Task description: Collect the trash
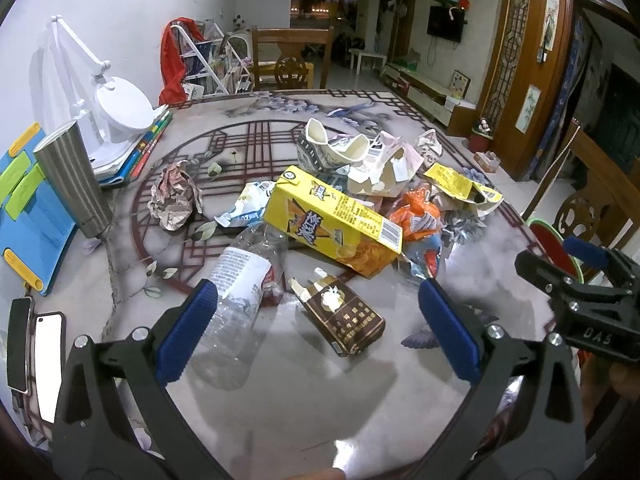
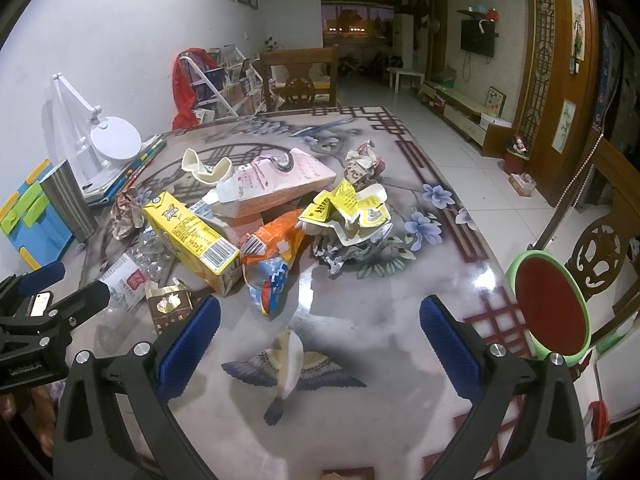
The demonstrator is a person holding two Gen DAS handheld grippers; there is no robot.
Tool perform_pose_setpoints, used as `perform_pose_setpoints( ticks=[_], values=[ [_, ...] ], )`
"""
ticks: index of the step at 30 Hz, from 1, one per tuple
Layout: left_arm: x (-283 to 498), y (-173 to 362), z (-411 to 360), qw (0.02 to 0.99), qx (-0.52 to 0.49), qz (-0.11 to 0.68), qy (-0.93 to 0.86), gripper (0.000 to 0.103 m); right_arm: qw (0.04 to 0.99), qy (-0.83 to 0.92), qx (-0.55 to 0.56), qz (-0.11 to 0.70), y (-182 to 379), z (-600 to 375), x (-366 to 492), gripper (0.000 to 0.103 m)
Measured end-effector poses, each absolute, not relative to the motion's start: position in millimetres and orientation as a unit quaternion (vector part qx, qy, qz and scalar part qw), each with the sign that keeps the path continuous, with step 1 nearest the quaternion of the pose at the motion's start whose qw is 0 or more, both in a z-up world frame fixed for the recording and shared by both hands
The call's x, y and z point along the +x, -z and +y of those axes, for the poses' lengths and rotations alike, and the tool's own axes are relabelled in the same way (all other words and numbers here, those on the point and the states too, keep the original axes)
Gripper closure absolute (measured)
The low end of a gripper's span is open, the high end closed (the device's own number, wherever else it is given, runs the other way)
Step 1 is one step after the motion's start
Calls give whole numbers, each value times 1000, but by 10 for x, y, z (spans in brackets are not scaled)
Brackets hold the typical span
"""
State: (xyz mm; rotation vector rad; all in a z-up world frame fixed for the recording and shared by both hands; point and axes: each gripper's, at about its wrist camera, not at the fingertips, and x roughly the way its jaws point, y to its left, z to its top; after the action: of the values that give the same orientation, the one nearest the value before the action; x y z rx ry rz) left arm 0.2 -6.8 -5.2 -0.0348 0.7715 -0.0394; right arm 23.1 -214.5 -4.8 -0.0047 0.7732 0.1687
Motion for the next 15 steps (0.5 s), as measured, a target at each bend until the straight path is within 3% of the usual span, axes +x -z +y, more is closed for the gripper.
perform_pose_setpoints(
  ticks=[15],
  values=[
    [17, 97, -43, 922, -16, 386, 16, 4, 921, -86, -3, 380, 69, -2115, 237, 7]
  ],
)
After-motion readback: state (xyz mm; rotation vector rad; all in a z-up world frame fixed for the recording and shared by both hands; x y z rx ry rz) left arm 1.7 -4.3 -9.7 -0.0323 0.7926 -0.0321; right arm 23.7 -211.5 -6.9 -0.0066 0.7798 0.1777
